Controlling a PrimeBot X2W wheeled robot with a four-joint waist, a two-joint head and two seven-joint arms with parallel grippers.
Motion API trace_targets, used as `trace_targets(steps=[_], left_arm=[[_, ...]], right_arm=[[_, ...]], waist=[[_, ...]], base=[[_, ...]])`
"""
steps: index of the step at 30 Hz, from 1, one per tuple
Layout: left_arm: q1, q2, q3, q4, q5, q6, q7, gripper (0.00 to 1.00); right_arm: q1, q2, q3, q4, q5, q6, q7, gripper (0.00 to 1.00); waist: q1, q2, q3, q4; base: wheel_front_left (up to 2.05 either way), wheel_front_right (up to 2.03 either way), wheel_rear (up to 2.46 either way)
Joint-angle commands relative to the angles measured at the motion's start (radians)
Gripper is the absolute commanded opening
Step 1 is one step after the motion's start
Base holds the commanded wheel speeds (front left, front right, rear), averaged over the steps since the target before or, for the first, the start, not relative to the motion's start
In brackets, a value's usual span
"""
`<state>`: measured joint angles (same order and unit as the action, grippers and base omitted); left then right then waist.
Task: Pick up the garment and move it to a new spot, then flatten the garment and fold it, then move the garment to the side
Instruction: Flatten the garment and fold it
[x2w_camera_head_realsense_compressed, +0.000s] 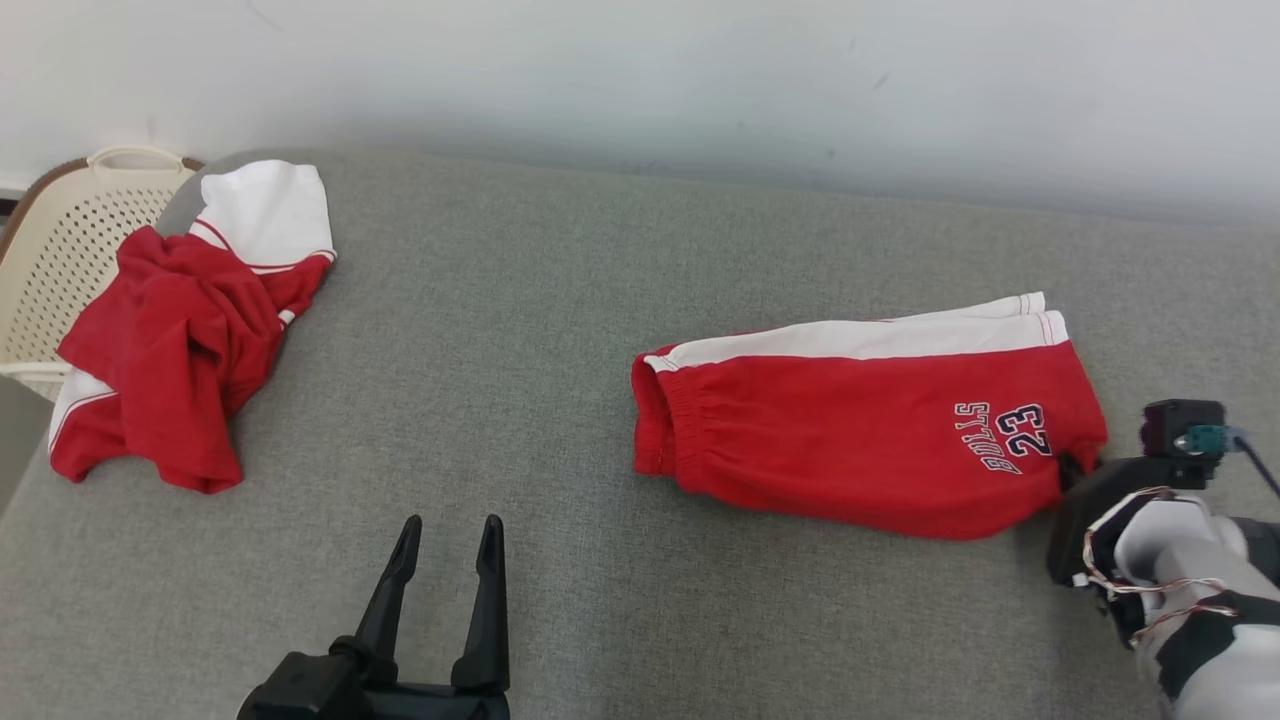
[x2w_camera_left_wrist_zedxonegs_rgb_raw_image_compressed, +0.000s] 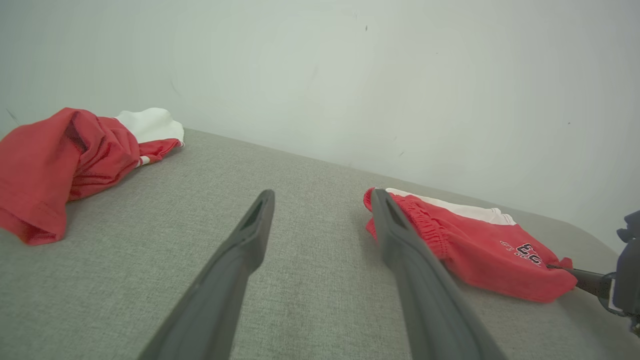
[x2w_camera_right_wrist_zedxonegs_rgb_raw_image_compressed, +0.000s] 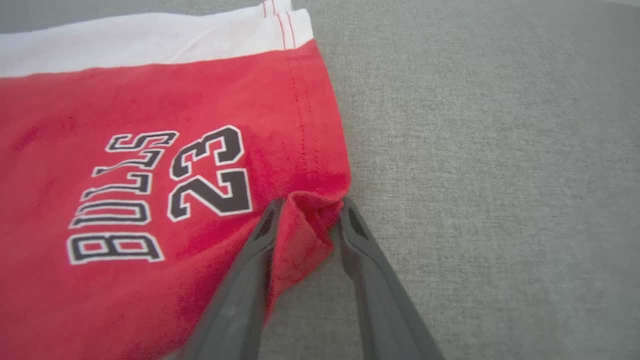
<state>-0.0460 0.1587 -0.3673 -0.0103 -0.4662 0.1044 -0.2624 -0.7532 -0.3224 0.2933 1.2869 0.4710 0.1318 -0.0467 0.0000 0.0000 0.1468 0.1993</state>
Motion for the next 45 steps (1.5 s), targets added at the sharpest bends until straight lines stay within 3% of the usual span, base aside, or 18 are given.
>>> trace_targets(steps=[1, 12, 13, 14, 18, 24, 28, 33, 37, 45], left_arm=[[-0.005, 0.009, 0.004, 0.008, 0.014, -0.004, -0.003, 1.0], [0.033, 0.024, 0.022, 0.05, -0.008, -0.002, -0.003, 1.0], [0.035, 0.023, 0.024, 0.051, -0.009, 0.0, -0.003, 1.0], [0.037, 0.022, 0.025, 0.05, -0.013, 0.0, -0.003, 1.0], [0.048, 0.018, 0.022, 0.055, -0.018, 0.001, -0.003, 1.0], [0.047, 0.018, 0.017, 0.065, -0.023, -0.001, -0.002, 1.0], [0.049, 0.013, 0.015, 0.072, -0.034, -0.005, -0.002, 1.0], [0.035, 0.01, 0.014, 0.08, -0.038, -0.014, -0.002, 1.0], [0.023, 0.011, 0.011, 0.085, -0.034, -0.023, -0.002, 1.0], [0.008, 0.009, -0.005, 0.088, -0.027, -0.03, -0.001, 1.0]], right_arm=[[0.028, 0.022, 0.0, 0.008, -0.017, -0.002, 0.002, 0.0], [0.098, 0.079, -0.005, 0.008, -0.039, -0.002, -0.066, 0.0], [0.105, 0.084, -0.002, 0.008, -0.041, -0.002, -0.068, 0.27], [0.111, 0.088, -0.005, 0.008, -0.036, -0.002, -0.063, 1.0], [0.127, 0.092, -0.009, 0.009, -0.02, -0.002, 0.018, 1.0], [0.05, 0.034, -0.085, 0.005, 0.006, -0.002, 0.199, 1.0], [-0.04, -0.014, -0.097, 0.004, -0.05, -0.002, 0.298, 1.0], [-0.125, -0.001, -0.132, 0.005, -0.078, -0.002, 0.435, 1.0], [-0.145, -0.026, -0.173, 0.005, -0.106, -0.002, 0.544, 1.0], [-0.146, -0.047, -0.313, 0.005, -0.195, -0.002, 0.647, 1.0]], waist=[[0.0, 0.0, -0.014, -0.007], [0.0, 0.0, -0.091, -0.082], [0.0, 0.0, -0.095, -0.09], [0.0, 0.0, -0.098, -0.096], [0.0, 0.0, -0.107, -0.114], [0.0, 0.0, -0.124, -0.103], [0.0, 0.0, -0.116, -0.089], [0.0, 0.0, -0.093, -0.058], [0.0, 0.0, -0.072, -0.023], [0.0, 0.0, -0.021, 0.052]], base=[[0.0, 0.0, 0.0], [0.0, 0.0, 0.0], [0.0, 0.0, 0.0], [0.0, 0.0, 0.0], [0.0, 0.0, 0.0], [0.0, 0.0, 0.0], [0.0, 0.0, 0.0], [0.0, 0.0, 0.0], [0.0, 0.0, 0.0], [0.0, 0.0, 0.0]])
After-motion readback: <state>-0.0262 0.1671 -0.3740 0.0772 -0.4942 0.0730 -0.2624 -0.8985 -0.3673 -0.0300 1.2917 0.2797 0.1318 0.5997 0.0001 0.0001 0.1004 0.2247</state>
